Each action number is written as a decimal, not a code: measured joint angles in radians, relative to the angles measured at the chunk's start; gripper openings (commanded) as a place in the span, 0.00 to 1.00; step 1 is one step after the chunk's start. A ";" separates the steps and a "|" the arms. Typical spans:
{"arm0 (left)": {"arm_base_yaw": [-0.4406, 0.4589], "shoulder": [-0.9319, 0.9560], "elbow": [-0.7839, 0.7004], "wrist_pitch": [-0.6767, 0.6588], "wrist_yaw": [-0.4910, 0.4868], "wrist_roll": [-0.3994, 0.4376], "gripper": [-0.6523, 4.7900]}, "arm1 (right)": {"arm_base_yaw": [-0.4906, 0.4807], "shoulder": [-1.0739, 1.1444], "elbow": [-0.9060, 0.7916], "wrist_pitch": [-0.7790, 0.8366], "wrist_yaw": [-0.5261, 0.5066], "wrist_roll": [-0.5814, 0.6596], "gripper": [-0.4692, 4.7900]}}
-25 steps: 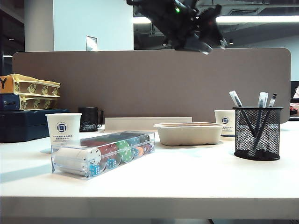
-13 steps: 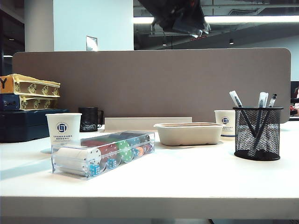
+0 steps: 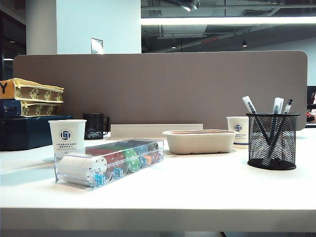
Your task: Pick up one pen and put it in the pen container.
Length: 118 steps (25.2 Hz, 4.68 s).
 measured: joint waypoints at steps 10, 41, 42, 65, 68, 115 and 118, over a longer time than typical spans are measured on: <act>0.055 -0.101 0.001 -0.080 -0.027 0.013 0.21 | 0.019 0.002 0.000 0.003 -0.004 0.000 0.08; 0.122 -0.369 -0.071 -0.256 -0.177 0.054 0.11 | 0.037 0.095 0.000 0.165 -0.003 -0.035 0.08; 0.122 -0.389 -0.083 -0.259 -0.180 0.054 0.11 | 0.037 0.095 0.000 0.166 -0.003 -0.040 0.08; 0.232 -0.705 -0.403 -0.283 -0.202 0.019 0.11 | 0.074 0.083 0.000 0.163 -0.003 -0.045 0.08; 0.231 -0.806 -0.543 -0.220 -0.195 -0.014 0.11 | 0.074 0.084 0.000 0.163 -0.003 -0.045 0.08; 0.231 -1.429 -1.217 -0.021 -0.274 -0.158 0.11 | 0.073 -0.336 -0.309 0.167 -0.003 -0.083 0.09; 0.231 -1.422 -1.217 -0.019 -0.274 -0.129 0.11 | 0.073 -0.336 -0.325 0.203 -0.002 -0.082 0.09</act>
